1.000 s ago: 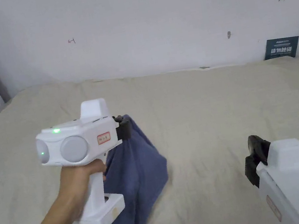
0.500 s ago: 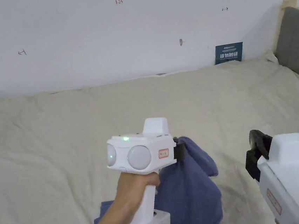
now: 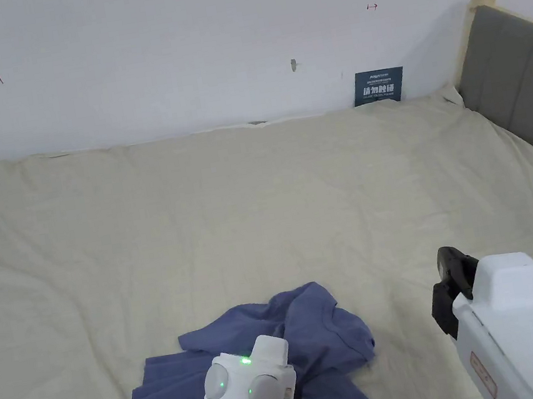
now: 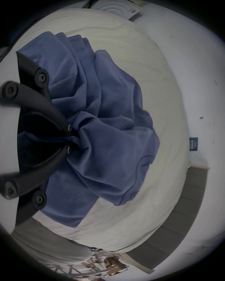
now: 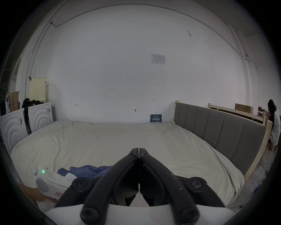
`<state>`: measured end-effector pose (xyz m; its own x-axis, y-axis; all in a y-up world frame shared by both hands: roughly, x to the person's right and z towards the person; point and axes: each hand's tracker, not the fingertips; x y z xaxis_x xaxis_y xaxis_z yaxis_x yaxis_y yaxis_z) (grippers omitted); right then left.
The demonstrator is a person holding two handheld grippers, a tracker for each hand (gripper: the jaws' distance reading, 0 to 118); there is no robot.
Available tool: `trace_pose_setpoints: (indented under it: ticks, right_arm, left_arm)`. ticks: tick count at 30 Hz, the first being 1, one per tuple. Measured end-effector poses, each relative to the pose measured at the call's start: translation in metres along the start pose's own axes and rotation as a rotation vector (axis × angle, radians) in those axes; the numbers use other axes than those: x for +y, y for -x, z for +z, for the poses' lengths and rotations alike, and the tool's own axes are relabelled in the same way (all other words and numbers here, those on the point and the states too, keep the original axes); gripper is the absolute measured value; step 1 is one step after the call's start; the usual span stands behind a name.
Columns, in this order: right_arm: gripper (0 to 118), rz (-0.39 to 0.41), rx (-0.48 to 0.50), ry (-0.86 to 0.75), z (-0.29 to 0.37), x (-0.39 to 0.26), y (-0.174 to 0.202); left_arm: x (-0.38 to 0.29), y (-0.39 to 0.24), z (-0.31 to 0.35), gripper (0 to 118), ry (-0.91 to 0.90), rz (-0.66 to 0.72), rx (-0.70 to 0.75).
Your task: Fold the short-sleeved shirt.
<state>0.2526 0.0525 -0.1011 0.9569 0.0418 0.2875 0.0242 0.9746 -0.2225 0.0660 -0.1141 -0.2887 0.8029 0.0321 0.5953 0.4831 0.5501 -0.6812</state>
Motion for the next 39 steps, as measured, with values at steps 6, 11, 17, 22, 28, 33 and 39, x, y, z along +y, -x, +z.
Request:
trace_pose_setpoints:
  ticks: [6,11,17,22,28,33,39]
  right_arm:
    - [2,-0.009,-0.007,-0.008,0.002,0.003,0.001]
    - [2,-0.007,0.005,-0.036,0.004,0.015,0.007]
    - [2,-0.006,0.024,-0.086,0.006,0.034,0.016]
    - [2,0.007,0.046,-0.118,0.004,0.046,0.025]
    - [2,0.022,0.071,-0.142,0.001,0.054,0.036]
    - [2,0.027,0.092,-0.143,-0.001,0.053,0.044]
    - [2,0.031,0.107,-0.133,-0.003,0.051,0.05]
  left_arm:
    - [0.013,0.013,0.037,111,-0.073,0.116,-0.032]
    - [0.03,0.031,0.11,114,-0.277,0.139,-0.017]
    - [0.027,0.059,0.195,114,-0.592,0.161,0.163]
    - [0.014,0.082,0.228,99,-0.777,0.15,0.38]
    - [-0.007,0.102,0.241,11,-0.842,0.169,0.517]
    - [-0.02,0.12,0.244,0,-0.849,0.225,0.436]
    - [-0.023,0.123,0.244,0,-0.831,0.212,0.455]
